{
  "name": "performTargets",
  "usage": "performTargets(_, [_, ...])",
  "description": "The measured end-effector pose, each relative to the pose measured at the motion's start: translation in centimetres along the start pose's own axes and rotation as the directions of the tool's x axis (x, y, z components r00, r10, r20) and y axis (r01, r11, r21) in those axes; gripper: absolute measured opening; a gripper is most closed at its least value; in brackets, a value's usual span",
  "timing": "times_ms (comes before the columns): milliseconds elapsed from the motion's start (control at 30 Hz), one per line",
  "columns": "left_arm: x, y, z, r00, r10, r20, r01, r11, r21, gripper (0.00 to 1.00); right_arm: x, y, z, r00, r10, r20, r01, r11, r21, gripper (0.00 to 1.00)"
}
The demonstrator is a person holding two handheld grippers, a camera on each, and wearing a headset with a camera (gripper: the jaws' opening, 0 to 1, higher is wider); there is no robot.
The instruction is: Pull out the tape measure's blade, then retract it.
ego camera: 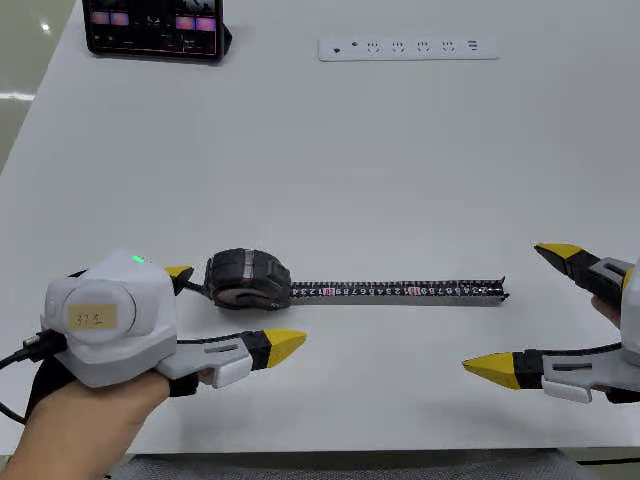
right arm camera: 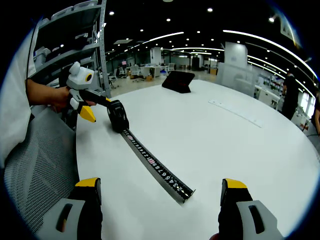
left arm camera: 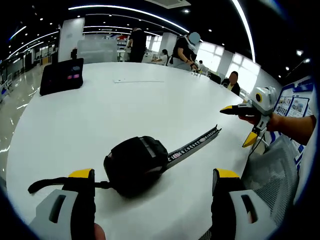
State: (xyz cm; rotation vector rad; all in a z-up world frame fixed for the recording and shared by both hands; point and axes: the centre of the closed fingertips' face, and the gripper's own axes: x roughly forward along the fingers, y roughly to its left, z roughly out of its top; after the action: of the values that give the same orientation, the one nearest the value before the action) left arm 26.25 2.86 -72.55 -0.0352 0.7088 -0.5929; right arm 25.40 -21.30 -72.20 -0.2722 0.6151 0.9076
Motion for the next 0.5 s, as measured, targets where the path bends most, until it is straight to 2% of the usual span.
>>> performTargets(500, [0.6,-0.94,0.1,0.9996,-0.024,0.017,0.024,0.999,-0.043,0.92,0.07,0.1,0.01,1.0,0.005,-0.006,-0.005,1.0,0.002,0.97])
